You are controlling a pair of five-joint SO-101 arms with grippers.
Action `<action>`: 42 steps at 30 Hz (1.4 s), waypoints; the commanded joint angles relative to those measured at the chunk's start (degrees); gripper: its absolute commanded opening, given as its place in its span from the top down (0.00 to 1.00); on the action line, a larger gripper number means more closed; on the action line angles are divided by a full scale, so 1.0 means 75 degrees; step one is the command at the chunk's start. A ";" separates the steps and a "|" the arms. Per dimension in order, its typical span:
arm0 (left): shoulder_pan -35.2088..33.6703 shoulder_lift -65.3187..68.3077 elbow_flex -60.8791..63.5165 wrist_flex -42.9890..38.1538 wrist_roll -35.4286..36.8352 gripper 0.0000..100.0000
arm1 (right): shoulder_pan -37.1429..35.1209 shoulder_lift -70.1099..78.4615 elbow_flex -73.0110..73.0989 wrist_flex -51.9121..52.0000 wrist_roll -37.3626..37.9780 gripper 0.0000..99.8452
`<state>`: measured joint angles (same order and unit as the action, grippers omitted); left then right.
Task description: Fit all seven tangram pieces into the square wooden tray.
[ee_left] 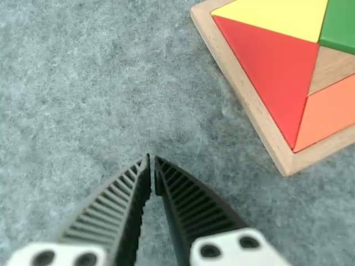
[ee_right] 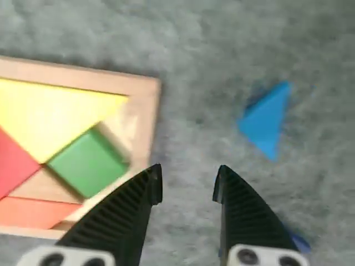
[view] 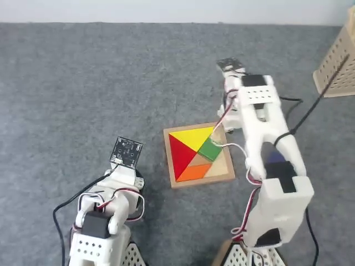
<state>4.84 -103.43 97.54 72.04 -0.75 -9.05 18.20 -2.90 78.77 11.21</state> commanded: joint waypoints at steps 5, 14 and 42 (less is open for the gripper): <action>-0.0047 -0.0152 -0.0135 0.0047 0.0070 0.99 | 0.0709 -0.0627 -0.0059 -0.0557 0.0692 0.84; -0.0047 -0.0152 -0.0135 0.0047 0.0070 0.99 | 0.0779 0.1014 -0.1571 -0.0088 0.1383 0.75; -0.0047 -0.0152 -0.0135 0.0047 0.0070 0.99 | 0.1014 0.3100 -0.3177 -0.0170 0.0527 0.76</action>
<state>4.84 -103.43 97.54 72.04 -0.75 -1.58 41.93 -23.91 77.98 18.07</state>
